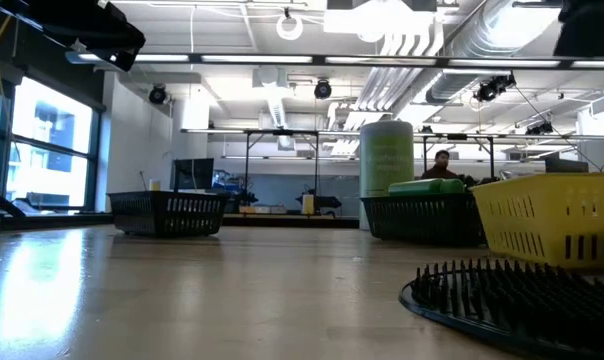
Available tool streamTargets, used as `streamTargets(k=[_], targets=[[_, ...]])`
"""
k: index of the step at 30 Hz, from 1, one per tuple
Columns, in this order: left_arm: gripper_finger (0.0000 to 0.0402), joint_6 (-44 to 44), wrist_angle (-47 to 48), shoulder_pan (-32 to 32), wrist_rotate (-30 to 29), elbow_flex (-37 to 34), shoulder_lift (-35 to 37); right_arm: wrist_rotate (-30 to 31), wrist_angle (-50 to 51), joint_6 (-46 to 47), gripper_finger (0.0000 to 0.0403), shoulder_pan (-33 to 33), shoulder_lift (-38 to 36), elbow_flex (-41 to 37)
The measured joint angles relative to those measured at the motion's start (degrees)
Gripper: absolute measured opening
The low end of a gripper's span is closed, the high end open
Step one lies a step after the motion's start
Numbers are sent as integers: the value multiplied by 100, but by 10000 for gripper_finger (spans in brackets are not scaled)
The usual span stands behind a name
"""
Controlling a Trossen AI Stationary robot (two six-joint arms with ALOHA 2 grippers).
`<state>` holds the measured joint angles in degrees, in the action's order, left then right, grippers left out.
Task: Pick & Place Travel size toiletries
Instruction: Adjust the yellow bin, then put the hairbrush into the top left black bin
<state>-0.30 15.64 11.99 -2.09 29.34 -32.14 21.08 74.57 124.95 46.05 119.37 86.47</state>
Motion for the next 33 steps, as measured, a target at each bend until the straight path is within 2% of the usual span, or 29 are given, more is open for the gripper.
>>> streamTargets(k=[15,19,26,29,33], targets=[[100,0,0,2,-2,0,0,368,-141,276,3,-188,2,-690],[100,0,1,2,-2,0,0,293,-137,251,3,-185,-35,-647],[100,0,168,1,-4,0,0,190,-158,249,3,-17,-557,-228],[100,0,170,0,-4,0,2,75,-437,86,3,48,-728,-75],[100,0,170,1,-4,0,2,-84,-1289,-127,3,129,-745,-54]])
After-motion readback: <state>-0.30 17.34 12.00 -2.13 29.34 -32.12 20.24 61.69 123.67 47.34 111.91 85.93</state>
